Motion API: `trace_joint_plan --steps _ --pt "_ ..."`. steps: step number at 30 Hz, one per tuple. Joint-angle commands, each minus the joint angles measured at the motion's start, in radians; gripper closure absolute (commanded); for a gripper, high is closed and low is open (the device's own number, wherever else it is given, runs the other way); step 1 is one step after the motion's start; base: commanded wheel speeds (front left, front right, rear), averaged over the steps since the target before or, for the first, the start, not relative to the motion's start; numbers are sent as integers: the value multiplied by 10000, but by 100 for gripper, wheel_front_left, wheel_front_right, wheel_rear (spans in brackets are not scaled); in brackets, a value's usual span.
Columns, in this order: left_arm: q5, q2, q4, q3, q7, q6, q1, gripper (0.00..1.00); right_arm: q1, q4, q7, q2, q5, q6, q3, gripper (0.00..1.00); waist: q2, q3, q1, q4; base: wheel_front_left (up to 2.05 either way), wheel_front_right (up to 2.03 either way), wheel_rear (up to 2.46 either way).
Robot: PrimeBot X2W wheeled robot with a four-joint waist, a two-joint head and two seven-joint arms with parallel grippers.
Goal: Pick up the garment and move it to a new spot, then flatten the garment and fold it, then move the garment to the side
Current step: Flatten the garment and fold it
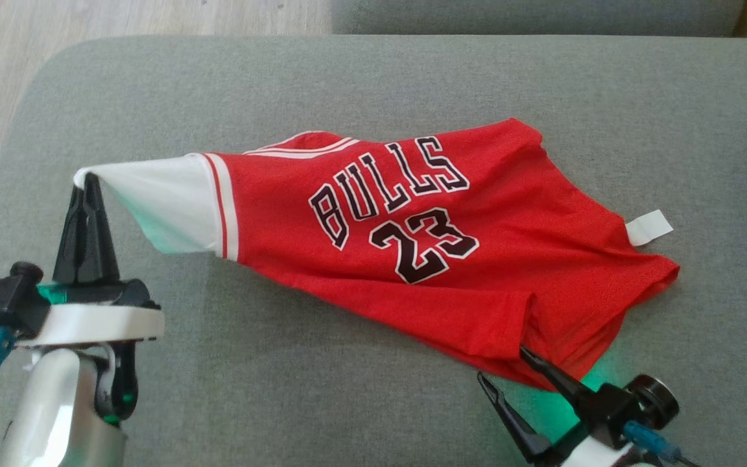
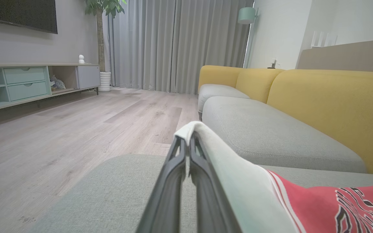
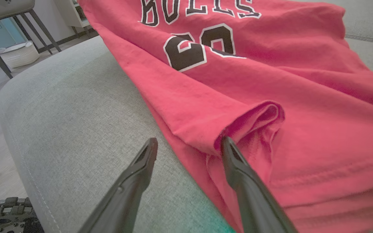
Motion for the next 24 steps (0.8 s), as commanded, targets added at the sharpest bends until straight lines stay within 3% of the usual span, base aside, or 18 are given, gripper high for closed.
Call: trace_joint_plan --steps 1,5,6,7,8,13,19,24 --pt "63 206 -296 278 -95 -40 -626 100 -333 -162 -38 -124 -84 67 175 0 -1 38 1 20 0 0 0" --pt "77 195 -277 248 -95 -87 -732 100 -555 -10 -38 -78 -78 67 276 3 -1 141 1 66 0 0 0" --pt "82 188 -274 240 -95 -92 -754 100 -592 54 -38 -79 -72 67 295 18 -1 159 1 79 0 0 0" --pt "84 183 -270 237 -95 -99 -773 100 -622 151 -38 -84 -53 67 330 51 -1 173 1 91 0 0 0" --pt "85 179 -265 239 -95 -103 -788 100 -658 238 -38 -88 -33 67 365 100 -1 184 1 95 0 0 0" --pt "68 206 -235 331 -95 -135 -819 100 -750 262 -38 -81 145 67 231 100 -1 91 1 24 0 0 0" --pt "-40 341 -570 430 -95 -413 -920 100 -583 -1144 -38 132 1279 67 -1084 100 -1 -377 1 -179 0 0 0" --pt "-347 651 -1282 308 -94 -700 -1440 100 -741 -2728 -38 -611 2126 67 -2655 100 -1 -1072 1 -391 0 0 0"
